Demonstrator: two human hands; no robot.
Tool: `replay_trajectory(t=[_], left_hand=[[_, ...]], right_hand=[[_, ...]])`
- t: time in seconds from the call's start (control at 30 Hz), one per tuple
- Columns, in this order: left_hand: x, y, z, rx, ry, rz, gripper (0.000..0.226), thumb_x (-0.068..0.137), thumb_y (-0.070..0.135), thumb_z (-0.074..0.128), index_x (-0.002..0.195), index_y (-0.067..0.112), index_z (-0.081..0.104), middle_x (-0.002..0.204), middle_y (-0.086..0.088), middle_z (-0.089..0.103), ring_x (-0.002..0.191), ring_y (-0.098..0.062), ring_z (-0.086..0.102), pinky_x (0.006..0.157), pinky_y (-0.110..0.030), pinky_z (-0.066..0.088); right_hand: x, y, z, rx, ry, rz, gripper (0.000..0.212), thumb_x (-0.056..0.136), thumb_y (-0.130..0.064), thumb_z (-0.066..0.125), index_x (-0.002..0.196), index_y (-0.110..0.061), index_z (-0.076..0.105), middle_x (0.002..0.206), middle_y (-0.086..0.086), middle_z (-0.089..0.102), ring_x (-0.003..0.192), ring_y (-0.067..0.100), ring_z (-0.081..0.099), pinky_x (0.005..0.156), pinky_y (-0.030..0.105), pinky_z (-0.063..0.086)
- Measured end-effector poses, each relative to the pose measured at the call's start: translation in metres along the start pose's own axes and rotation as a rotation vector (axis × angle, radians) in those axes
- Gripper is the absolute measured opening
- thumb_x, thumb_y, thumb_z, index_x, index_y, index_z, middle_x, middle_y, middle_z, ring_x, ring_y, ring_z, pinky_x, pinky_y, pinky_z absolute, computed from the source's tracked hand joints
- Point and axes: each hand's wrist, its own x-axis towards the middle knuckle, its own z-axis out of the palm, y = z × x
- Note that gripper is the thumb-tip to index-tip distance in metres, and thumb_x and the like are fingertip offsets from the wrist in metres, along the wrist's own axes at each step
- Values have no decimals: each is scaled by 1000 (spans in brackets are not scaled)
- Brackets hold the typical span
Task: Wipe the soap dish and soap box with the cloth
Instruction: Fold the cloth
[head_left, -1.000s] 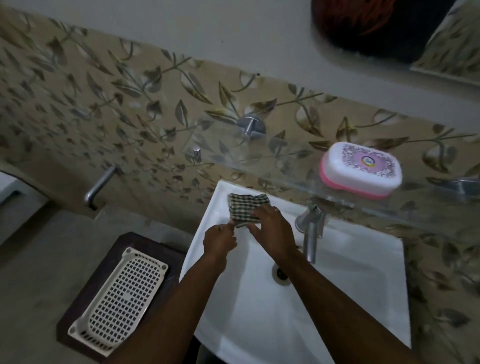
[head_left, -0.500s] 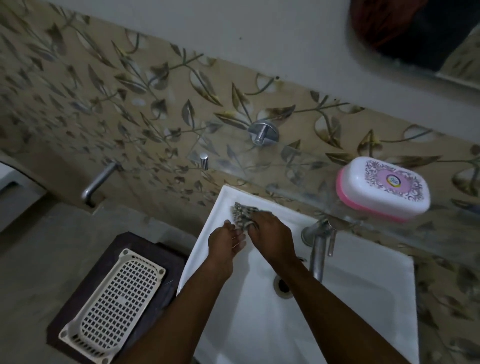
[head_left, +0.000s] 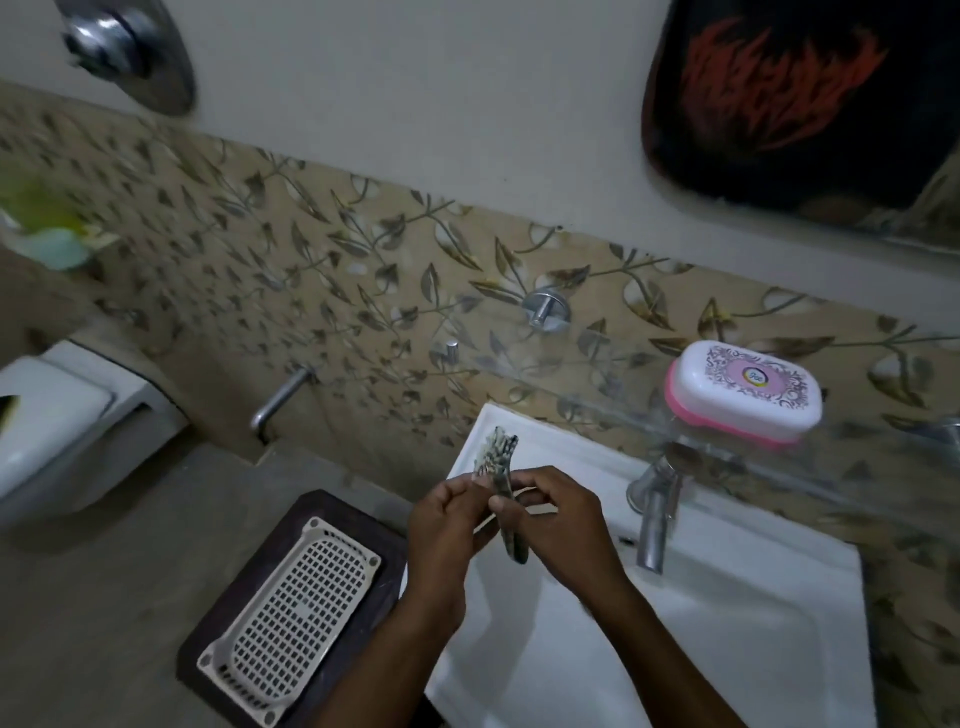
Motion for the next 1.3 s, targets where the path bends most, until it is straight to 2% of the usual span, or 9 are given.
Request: replay_trajectory(t=[0.13,0.3,0.47,0.63,0.73,0.9,1.03,1.2,1.3], left_hand=[[-18,0,-19,10,85,14,17,95,11,60,104,0,69,99,-18,75,95,-31,72,78,-34,60],[-40,5,-46,-296,145,-60,21,96,6,50,104,-5,66,98,-22,74,87,-31,71,75,-38,60],[-58,9,-96,-657,179,-48,28,98,11,42,95,3,68,89,-14,75,74,-23,74,60,-35,61],[-62,-2,-164,-590,312,86,18,87,17,65,98,3,66,88,-12,75,81,-27,71,59,-32,59],[-54,-15,-205,-482,489,98,28,77,7,76,100,8,59,88,-12,73,86,-28,67,63,-34,57],[-37,-34,-254,-414,672,89,40,77,-7,74,111,3,57,98,-18,72,77,-22,71,63,-30,58],[-11,-60,-293,-286,787,78,38,78,-8,74,107,7,55,89,-11,72,69,-11,70,59,-23,57],[33,-115,-337,-77,920,-36,38,75,1,80,101,14,56,75,-3,63,69,-13,61,66,-28,52],[62,-152,-357,43,951,-139,38,72,11,84,95,19,55,73,0,58,68,-15,58,71,-36,53]], right_hand=[[-11,-10,11,-37,13,-90,20,87,-30,70,79,-47,62,84,-22,69,82,-2,65,68,11,49],[-21,-19,27,250,-68,32,17,96,-25,57,84,-19,66,83,-1,70,80,19,68,77,42,59],[-23,-33,54,647,-155,246,24,102,-19,45,94,-16,68,101,11,71,93,23,68,84,44,55],[-13,-37,105,971,-238,486,33,103,-22,39,123,-7,60,120,11,68,111,28,63,95,47,50],[1,-29,139,995,-284,637,37,102,-21,38,131,-6,55,129,13,63,121,30,56,96,44,48],[28,-13,202,787,-484,731,37,94,-33,59,122,-10,63,120,10,69,112,23,63,89,40,52],[55,14,257,370,-551,634,32,80,-13,76,110,-7,68,108,13,73,98,26,69,89,43,53],[92,65,315,-14,-537,552,15,75,-1,75,85,-8,66,81,16,70,73,28,62,73,44,50],[110,103,349,-250,-540,461,24,72,0,74,63,-16,58,67,13,64,62,25,60,66,46,54]])
